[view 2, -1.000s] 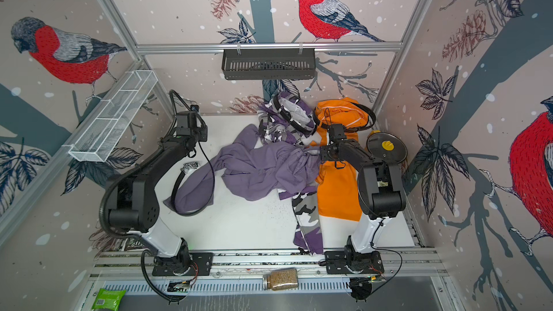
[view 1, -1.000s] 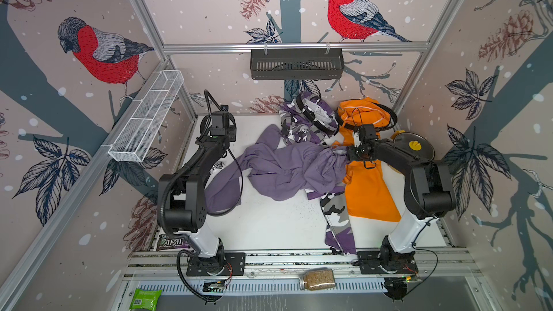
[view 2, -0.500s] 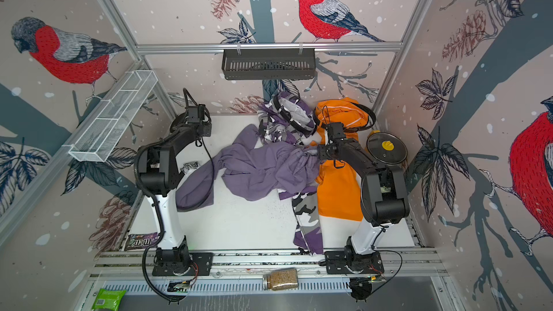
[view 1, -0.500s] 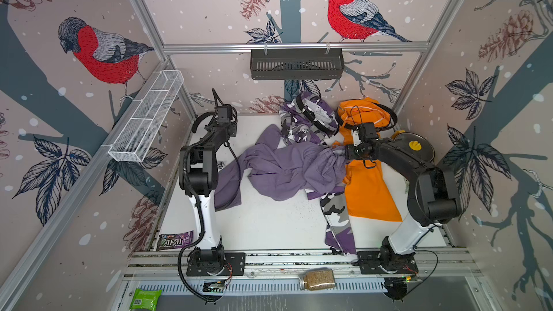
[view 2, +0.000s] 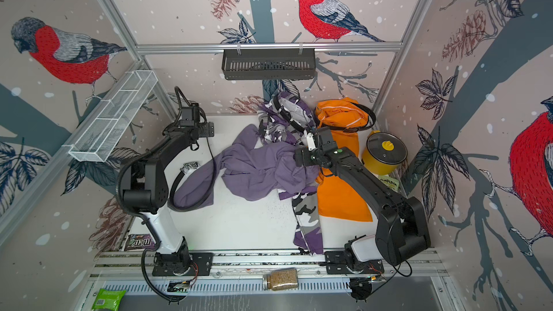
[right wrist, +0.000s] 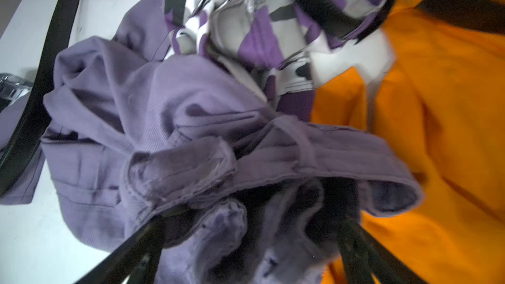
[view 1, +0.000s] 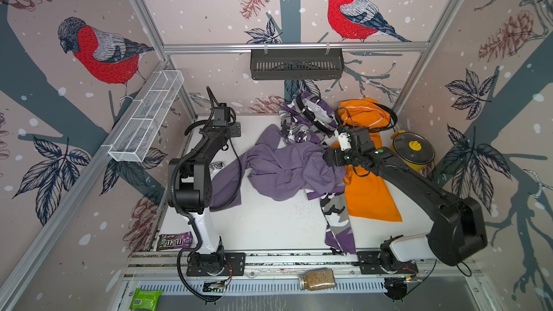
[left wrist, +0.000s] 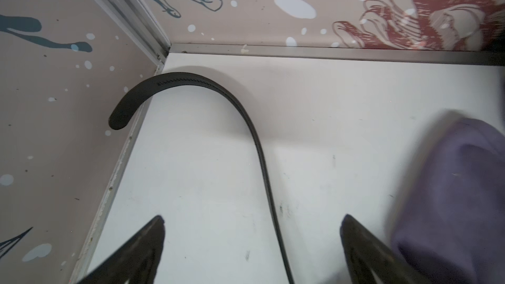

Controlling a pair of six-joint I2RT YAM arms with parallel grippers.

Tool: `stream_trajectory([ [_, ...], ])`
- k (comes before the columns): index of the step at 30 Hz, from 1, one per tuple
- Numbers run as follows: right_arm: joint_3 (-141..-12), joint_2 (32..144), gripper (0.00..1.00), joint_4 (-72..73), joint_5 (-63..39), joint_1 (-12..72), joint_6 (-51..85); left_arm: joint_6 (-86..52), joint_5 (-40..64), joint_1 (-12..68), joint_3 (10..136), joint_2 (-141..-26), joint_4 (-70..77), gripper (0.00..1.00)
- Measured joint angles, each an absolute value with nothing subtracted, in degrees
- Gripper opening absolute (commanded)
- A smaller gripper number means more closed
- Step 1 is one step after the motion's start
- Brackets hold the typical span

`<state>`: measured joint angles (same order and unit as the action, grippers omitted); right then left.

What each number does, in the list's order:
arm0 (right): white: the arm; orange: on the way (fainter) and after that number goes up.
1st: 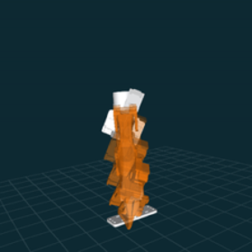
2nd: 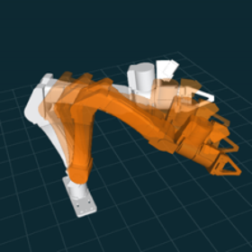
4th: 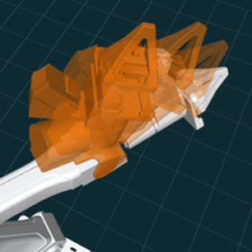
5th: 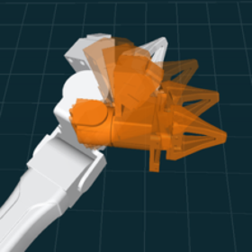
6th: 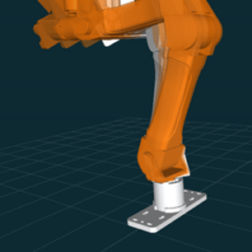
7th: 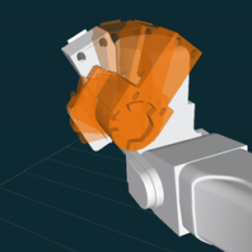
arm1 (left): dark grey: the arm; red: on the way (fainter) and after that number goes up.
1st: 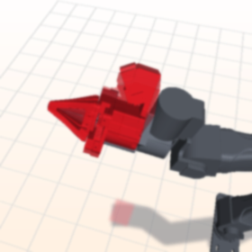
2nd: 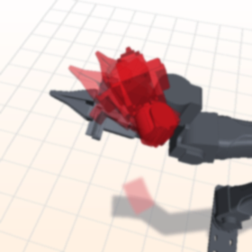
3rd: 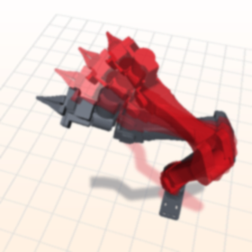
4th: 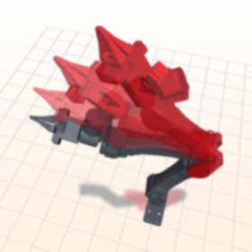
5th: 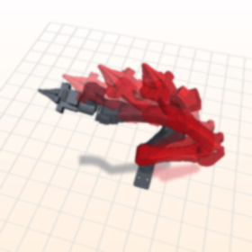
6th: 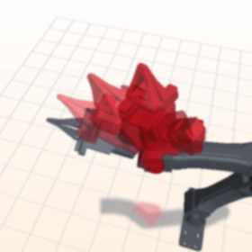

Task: Remove the belt from the trousers
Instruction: Place the belt at the corner of the board, then pick up the trousers from the center of the board.

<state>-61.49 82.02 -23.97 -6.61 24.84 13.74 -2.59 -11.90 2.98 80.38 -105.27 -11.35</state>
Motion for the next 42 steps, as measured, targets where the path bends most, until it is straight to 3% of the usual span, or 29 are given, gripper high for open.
stream_trajectory([
  [8, -62.8, 93.2, 0.97, -20.6, -5.1, 29.4, 16.3, -6.5, -7.1, 7.3, 69.8, -93.1, -10.9, 0.98],
  [9, -63.7, 94.6, 0.9, -20.2, -5.1, 29.6, 16.3, -7.2, -6.3, 7.4, 68.6, -91.6, -10.9, 0.98],
  [10, -64.6, 96.0, 0.74, -19.7, -5.1, 29.9, 16.3, -7.6, -5.5, 7.4, 67.2, -90.0, -10.8, 0.98],
  [11, -65.5, 97.2, 0.48, -19.4, -5.4, 30.1, 16.3, -8.3, -4.5, 7.4, 65.6, -88.0, -10.8, 0.98],
  [12, -66.1, 98.1, 0.29, -19.2, -5.7, 30.3, 16.3, -8.8, -4.0, 7.4, 64.5, -86.6, -10.9, 0.98],
  [13, -66.7, 98.7, 0.16, -19.3, -6.0, 30.5, 16.4, -9.2, -3.5, 7.5, 63.0, -84.7, -10.9, 0.98],
  [14, -67.4, 98.9, 0.11, -19.6, -6.2, 30.7, 16.6, -9.5, -2.9, 7.5, 61.7, -82.9, -11.0, 0.98],
  [22, -85.4, 95.5, 0.04, -25.6, -7.6, 37.0, 18.0, -9.0, 9.1, 8.5, 53.0, -68.3, -9.3, 0.98],
  [29, -105.8, 101.6, 0.03, -27.0, -9.5, 40.1, 18.0, -8.6, 20.1, 17.2, 48.6, -57.9, -2.1, 0.98],
  [36, -121.0, 109.3, 0.02, -28.6, -12.1, 43.2, 19.3, -14.0, 22.0, 21.3, 42.4, -55.9, 7.4, 0.98],
  [42, -124.6, 110.9, 0.02, -27.5, -15.3, 46.5, 21.7, -19.3, 14.9, 27.0, 37.7, -60.2, 17.0, 0.98],
])
